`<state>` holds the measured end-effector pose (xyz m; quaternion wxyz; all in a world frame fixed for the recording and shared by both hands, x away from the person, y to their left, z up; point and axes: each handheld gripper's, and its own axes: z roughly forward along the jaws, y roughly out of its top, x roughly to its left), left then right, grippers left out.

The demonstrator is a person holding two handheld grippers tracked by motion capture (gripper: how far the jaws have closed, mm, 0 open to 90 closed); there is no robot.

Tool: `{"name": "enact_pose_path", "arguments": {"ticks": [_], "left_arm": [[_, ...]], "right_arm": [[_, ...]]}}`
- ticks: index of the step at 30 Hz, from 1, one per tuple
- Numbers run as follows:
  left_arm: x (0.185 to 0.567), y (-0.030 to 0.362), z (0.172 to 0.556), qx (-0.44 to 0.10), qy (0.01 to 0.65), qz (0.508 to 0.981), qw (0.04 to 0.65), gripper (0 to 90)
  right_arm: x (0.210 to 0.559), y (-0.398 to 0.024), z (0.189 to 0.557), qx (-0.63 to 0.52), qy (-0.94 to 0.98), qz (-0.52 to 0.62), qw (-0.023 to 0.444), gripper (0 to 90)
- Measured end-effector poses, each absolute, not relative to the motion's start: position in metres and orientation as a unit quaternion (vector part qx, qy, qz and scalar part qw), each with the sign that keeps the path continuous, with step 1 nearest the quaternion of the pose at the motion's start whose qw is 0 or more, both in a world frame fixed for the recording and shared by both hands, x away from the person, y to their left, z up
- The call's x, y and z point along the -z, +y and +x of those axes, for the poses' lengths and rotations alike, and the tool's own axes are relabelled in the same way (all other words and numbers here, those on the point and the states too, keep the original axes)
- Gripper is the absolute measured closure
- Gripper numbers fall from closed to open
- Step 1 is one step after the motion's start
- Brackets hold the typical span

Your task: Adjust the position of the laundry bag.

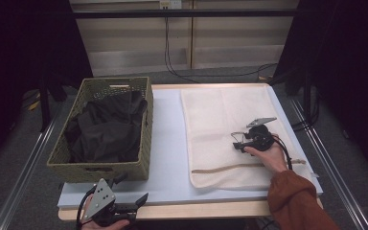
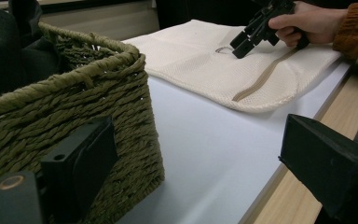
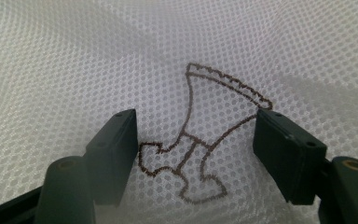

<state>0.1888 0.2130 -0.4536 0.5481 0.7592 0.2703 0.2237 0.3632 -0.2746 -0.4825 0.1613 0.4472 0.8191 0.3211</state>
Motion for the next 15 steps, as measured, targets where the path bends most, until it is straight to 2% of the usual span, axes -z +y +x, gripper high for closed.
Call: {"name": "enact_pose_path", "arguments": {"ticks": [8, 10, 11, 14, 15], "left_arm": [[0.4533, 0.2133, 0.187, -0.223, 0.269, 0.76, 0.547, 10.7], [0.4532, 0.2138, 0.1868, -0.223, 0.269, 0.76, 0.547, 10.7], [0.4532, 0.2138, 0.1868, -0.223, 0.269, 0.76, 0.547, 10.7], [0.4533, 0.2139, 0.1851, -0.22, 0.267, 0.76, 0.55, 10.6], [0.4533, 0.2139, 0.1851, -0.22, 0.267, 0.76, 0.55, 10.6]], "right_arm": [[0.4843, -0.2785, 0.361, -0.33, 0.825, 0.431, 0.155, 32.4], [0.4812, -0.2772, 0.3628, -0.318, 0.829, 0.435, 0.148, 38.2], [0.4812, -0.2772, 0.3628, -0.318, 0.829, 0.435, 0.148, 38.2], [0.4787, -0.2805, 0.3644, -0.318, 0.825, 0.444, 0.143, 54.1], [0.4787, -0.2805, 0.3644, -0.318, 0.825, 0.444, 0.143, 54.1]]}}
